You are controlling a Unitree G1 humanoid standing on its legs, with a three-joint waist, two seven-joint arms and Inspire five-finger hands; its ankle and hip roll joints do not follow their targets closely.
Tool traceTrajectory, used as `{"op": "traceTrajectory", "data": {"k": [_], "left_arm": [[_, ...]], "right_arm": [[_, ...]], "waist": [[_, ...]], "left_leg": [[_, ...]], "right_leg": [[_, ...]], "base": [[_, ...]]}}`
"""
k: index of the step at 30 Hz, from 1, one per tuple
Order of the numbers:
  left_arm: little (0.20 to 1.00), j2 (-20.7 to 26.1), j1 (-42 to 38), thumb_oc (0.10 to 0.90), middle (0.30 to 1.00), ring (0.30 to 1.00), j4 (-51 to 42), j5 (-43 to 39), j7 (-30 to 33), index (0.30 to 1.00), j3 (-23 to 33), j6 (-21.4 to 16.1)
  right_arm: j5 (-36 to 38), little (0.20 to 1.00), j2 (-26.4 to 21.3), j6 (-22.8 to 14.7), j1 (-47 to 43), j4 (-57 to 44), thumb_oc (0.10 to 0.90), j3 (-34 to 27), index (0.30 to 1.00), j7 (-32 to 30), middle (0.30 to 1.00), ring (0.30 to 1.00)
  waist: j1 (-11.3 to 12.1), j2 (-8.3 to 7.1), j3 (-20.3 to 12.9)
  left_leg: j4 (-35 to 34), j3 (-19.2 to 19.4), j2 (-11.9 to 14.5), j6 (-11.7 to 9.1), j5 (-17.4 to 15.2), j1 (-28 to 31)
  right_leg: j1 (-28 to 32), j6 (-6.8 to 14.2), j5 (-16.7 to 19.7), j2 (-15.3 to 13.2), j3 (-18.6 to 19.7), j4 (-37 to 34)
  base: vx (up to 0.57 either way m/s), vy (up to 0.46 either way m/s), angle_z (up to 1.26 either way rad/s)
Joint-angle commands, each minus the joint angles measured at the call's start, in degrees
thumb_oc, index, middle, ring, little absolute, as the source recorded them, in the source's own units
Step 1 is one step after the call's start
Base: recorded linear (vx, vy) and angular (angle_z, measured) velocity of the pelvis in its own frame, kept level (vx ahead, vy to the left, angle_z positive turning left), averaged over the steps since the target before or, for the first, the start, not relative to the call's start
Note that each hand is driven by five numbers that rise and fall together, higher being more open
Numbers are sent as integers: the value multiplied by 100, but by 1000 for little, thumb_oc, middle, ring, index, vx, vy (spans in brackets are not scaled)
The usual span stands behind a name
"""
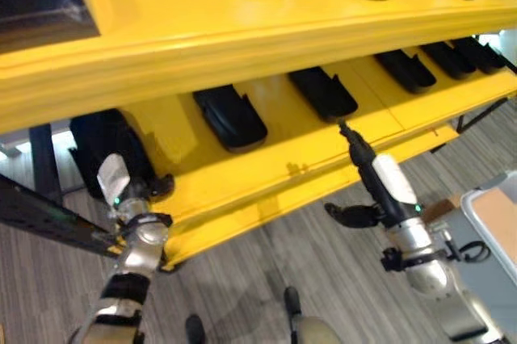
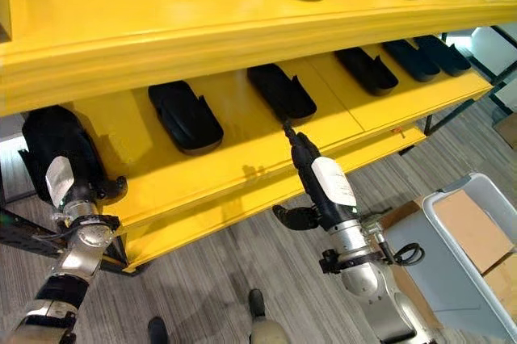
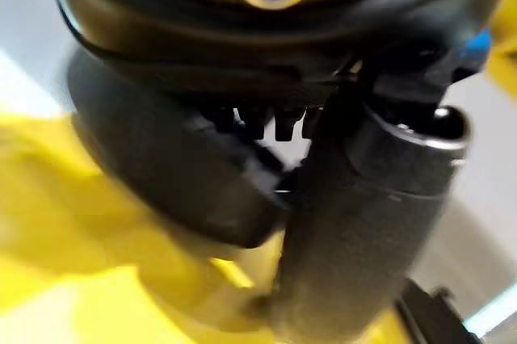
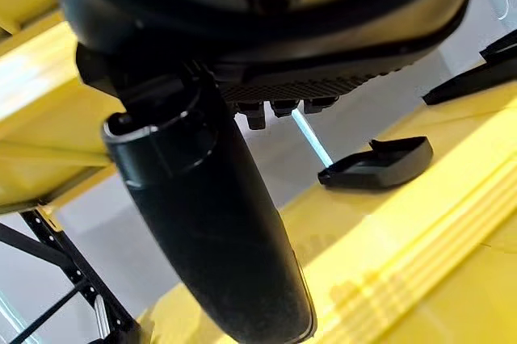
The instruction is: Move parts from the plastic box to the shelf.
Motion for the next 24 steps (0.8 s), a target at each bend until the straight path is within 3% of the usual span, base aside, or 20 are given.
{"op": "traceTrajectory", "data": {"k": [1,6,24], "left_arm": [[1000,303,-997,900,1000,1000,370,-213,19,1000,-300,-57],[1000,-20,-1124,900,1000,1000,1104,-828,-24,1000,-219,-92],[1000,-387,-845,900,1000,1000,1074,-534,-352,1000,-624,-173]], "right_arm": [[291,1000,-299,-562,-652,-802,900,-402,1000,-480,1000,1000],[358,1000,-385,-569,-545,-910,900,-341,1000,-521,1000,1000],[485,1000,-408,-574,-440,-971,900,-394,1000,-467,1000,1000]], "waist": [[-98,66,19],[-145,-8,38],[-172,7,50]], "left_leg": [[-34,219,-52,284,-252,592],[-34,304,-27,263,-263,661],[-34,360,-20,251,-331,840]], "right_leg": [[349,71,-258,76,79,150],[353,61,-252,107,163,135],[486,49,-269,131,189,101]], "base": [[10,-9,-9],[12,-6,-7],[0,0,0]]}}
